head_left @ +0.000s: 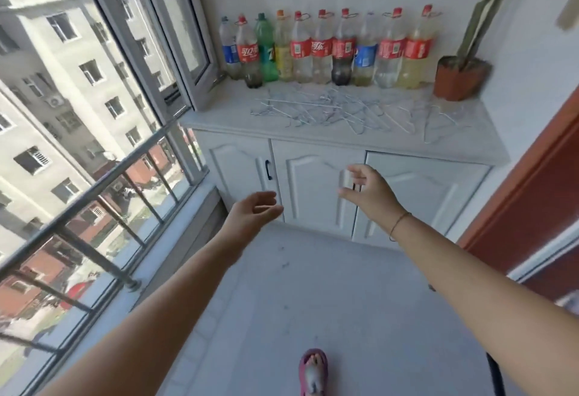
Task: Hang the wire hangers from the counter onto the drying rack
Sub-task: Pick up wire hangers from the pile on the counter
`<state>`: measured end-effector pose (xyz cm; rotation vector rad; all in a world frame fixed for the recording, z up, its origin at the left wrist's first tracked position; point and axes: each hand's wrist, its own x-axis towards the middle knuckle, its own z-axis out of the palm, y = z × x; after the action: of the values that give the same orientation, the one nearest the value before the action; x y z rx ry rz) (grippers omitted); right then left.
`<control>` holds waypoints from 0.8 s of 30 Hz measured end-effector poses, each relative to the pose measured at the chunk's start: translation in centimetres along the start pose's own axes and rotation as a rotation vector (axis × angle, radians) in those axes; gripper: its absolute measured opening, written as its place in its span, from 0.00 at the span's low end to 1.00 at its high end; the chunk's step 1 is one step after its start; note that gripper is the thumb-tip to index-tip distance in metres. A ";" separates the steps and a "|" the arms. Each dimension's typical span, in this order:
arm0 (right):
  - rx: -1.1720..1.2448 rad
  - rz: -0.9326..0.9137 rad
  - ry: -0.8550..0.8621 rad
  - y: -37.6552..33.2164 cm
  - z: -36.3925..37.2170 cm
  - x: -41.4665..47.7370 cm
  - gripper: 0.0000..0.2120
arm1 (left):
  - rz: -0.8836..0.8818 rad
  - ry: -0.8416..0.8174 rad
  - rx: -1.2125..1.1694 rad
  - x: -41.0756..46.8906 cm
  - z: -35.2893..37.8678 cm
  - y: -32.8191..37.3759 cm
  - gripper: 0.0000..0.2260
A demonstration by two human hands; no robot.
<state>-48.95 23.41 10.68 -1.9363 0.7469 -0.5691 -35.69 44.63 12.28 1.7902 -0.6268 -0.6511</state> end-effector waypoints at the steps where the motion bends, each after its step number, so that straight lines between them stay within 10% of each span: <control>1: 0.001 0.007 0.022 0.4 -0.5 1.6 0.23 | 0.006 -0.017 0.002 2.1 0.5 0.3 0.15; 24: 0.106 0.172 0.086 10.3 -5.3 36.1 0.09 | -0.072 -0.100 -0.007 40.0 9.8 4.8 0.13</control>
<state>-29.72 -9.01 6.61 -1.7401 0.9099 -0.5773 -14.51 9.10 9.05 1.7891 -0.6280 -0.7949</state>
